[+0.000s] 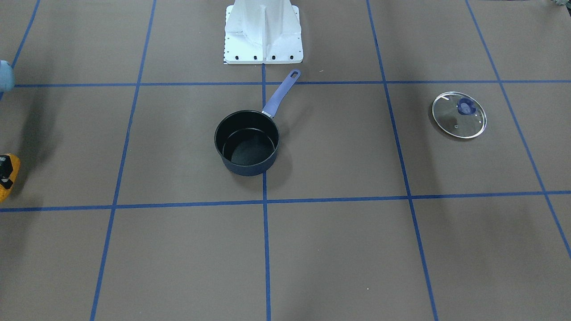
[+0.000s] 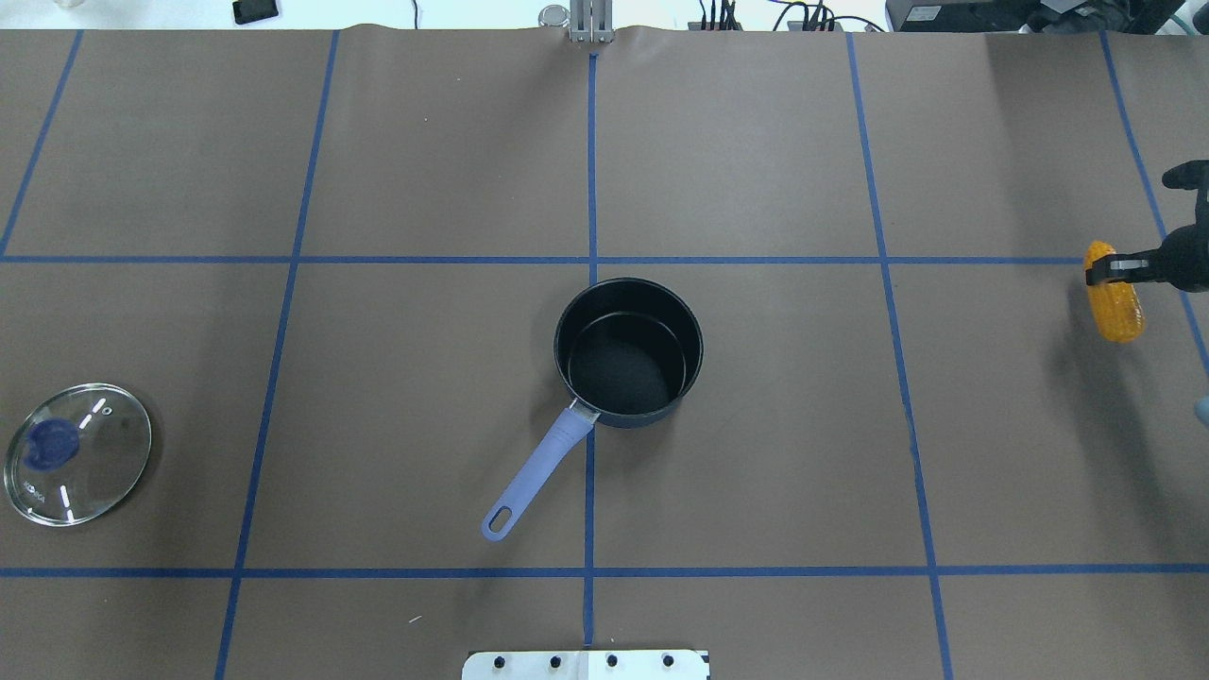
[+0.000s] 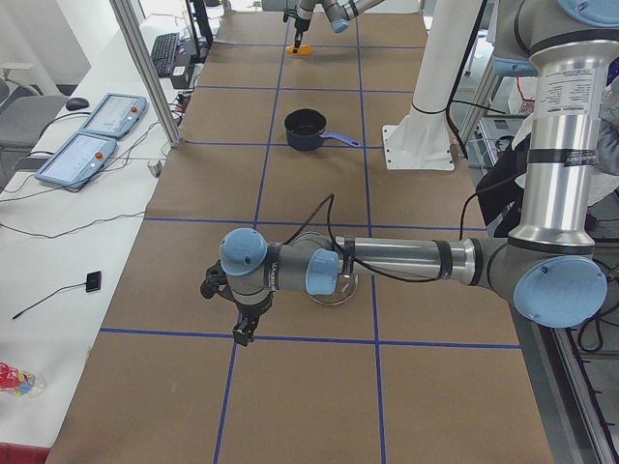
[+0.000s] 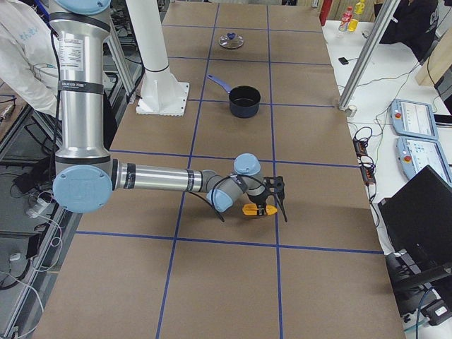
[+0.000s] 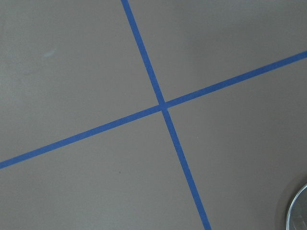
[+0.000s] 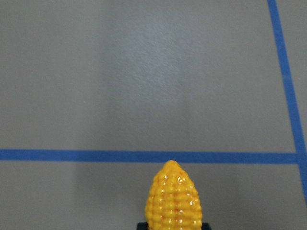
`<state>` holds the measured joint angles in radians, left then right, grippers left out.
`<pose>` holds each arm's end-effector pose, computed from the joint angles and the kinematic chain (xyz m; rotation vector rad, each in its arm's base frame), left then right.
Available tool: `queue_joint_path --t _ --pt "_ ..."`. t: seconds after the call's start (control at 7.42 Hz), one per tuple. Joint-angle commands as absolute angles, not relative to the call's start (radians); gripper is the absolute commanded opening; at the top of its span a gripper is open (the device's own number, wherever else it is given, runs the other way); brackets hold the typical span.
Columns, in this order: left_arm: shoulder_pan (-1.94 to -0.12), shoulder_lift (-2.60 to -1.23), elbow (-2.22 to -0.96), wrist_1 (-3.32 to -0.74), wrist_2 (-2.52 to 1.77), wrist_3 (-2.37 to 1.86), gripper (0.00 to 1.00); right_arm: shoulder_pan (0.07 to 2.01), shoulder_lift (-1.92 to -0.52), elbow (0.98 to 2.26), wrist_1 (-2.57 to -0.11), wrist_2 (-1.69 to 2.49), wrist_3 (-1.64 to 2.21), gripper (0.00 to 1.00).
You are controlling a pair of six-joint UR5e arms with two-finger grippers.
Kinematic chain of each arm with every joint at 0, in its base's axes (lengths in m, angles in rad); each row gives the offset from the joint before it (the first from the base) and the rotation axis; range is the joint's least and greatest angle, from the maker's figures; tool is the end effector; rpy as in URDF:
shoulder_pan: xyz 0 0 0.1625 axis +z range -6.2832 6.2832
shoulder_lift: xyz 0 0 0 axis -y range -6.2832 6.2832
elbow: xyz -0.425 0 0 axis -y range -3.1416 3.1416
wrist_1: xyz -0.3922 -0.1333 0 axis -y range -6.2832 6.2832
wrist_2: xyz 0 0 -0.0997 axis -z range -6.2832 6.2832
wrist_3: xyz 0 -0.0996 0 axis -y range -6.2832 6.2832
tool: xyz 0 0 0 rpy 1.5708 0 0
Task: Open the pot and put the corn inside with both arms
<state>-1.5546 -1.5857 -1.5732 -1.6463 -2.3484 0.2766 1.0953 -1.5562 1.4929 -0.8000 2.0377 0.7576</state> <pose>-0.0552 -0.5053 0.6421 0.1890 0.7623 0.3137 -0.1645 -0.5128 0.6151 0.3078 -0.7657 0.1008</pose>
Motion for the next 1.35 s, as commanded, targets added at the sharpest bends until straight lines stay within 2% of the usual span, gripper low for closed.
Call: queue_joint_path --t 0.0,0.27,0.54,0.67,1.08,1.21 --pt "-1.554 -1.586 -1.578 -1.646 -2.349 0.276 0.99 1.091 -1.423 1.624 -0.978 2.049 0.761 0.0" --pt "-1.554 -1.585 -1.578 -1.643 -2.349 0.193 0.99 1.005 -1.305 1.753 -1.192 2.037 0.938 0.0" --pt "-1.554 -1.585 -1.591 -1.647 -2.384 0.007 0.99 0.863 -1.131 1.827 -1.418 1.957 1.11 0.0" --pt "-1.554 -1.585 -1.592 -1.647 -2.384 0.005 0.99 0.776 -1.049 1.819 -1.475 1.892 1.194 0.0" --pt "-1.554 -1.585 -1.591 -1.644 -2.384 0.003 0.99 0.564 -0.939 1.777 -1.48 1.689 1.42 0.0" --pt "-1.552 -1.585 -1.589 -1.644 -2.384 0.003 0.99 0.523 -0.901 1.74 -1.48 1.637 1.472 0.06"
